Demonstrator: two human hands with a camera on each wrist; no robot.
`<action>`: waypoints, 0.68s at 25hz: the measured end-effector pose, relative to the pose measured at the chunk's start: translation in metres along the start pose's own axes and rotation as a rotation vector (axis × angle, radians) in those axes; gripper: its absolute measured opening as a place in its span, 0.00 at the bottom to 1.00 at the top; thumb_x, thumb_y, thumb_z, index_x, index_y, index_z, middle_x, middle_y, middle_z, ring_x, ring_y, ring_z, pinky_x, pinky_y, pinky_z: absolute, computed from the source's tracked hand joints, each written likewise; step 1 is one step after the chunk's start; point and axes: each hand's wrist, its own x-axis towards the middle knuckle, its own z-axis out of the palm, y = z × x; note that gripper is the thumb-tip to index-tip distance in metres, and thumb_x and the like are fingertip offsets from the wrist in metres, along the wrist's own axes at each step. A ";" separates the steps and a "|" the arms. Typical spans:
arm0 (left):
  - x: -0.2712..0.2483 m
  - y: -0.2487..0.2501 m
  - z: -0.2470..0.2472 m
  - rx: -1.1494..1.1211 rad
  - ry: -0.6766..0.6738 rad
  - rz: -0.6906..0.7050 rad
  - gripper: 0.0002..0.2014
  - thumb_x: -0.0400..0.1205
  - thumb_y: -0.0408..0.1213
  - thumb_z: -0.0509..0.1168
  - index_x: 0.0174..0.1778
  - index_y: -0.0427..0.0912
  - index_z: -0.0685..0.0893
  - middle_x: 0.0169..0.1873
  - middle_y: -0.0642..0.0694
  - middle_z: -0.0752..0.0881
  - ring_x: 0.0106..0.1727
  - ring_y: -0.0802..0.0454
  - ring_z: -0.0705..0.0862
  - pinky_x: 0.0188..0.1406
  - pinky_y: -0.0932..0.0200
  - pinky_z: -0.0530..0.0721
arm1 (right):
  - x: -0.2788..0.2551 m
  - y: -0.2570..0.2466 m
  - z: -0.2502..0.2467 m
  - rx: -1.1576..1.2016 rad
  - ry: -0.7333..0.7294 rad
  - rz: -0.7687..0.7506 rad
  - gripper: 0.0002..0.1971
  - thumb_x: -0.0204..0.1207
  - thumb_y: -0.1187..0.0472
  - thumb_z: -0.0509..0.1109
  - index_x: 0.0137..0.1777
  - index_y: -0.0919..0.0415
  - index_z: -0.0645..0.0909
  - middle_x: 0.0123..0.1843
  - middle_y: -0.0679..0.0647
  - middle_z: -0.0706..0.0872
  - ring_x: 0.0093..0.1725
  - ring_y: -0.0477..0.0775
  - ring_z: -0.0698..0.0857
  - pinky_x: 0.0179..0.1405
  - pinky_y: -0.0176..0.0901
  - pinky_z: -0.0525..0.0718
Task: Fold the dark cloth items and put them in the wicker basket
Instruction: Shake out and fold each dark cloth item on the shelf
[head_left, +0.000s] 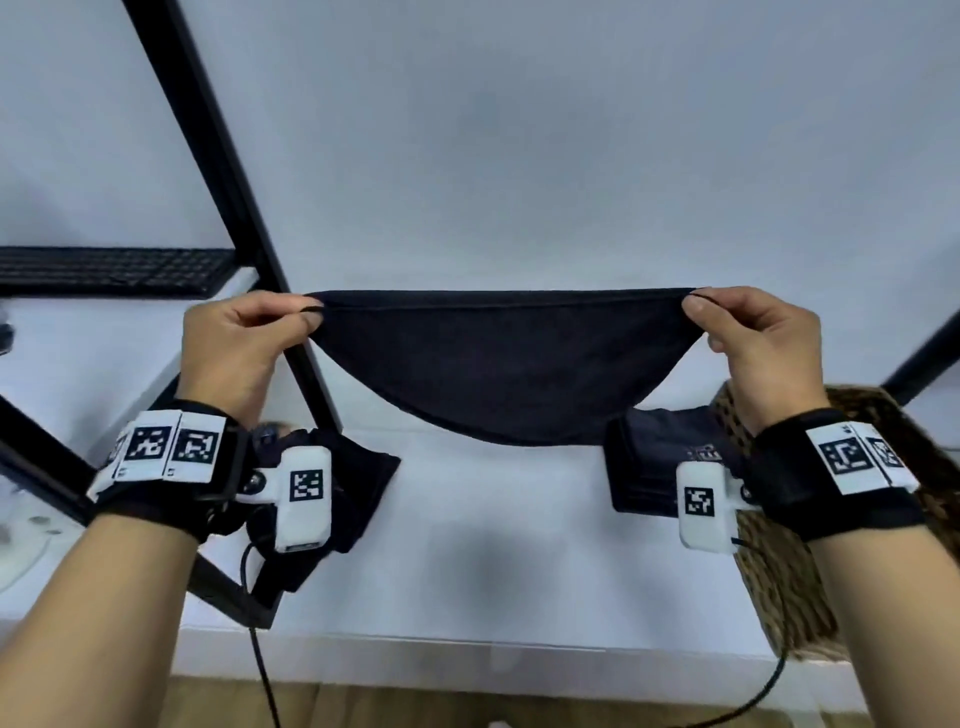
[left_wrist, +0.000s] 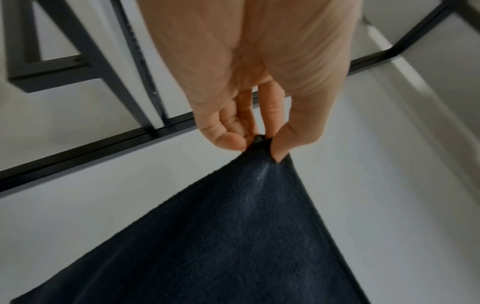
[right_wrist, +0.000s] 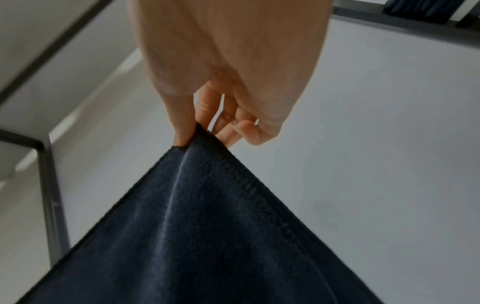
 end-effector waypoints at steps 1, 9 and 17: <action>0.002 0.011 -0.001 -0.023 -0.005 0.036 0.12 0.71 0.26 0.73 0.31 0.49 0.91 0.32 0.54 0.90 0.37 0.57 0.85 0.47 0.63 0.81 | 0.002 -0.009 -0.001 0.017 0.007 -0.008 0.04 0.71 0.65 0.78 0.39 0.55 0.87 0.30 0.39 0.88 0.29 0.36 0.79 0.39 0.32 0.77; 0.015 0.032 0.003 0.014 -0.027 0.134 0.11 0.71 0.25 0.71 0.34 0.48 0.86 0.33 0.46 0.86 0.36 0.52 0.81 0.38 0.60 0.81 | 0.022 -0.032 -0.007 0.005 -0.027 -0.056 0.07 0.69 0.64 0.79 0.44 0.53 0.88 0.35 0.44 0.87 0.33 0.41 0.80 0.38 0.36 0.77; 0.043 -0.056 0.031 0.419 -0.130 -0.080 0.18 0.73 0.23 0.68 0.27 0.54 0.88 0.24 0.57 0.86 0.29 0.67 0.81 0.35 0.78 0.79 | 0.047 0.080 0.024 -0.315 -0.183 0.162 0.03 0.73 0.64 0.76 0.42 0.55 0.87 0.34 0.45 0.85 0.34 0.37 0.80 0.40 0.27 0.78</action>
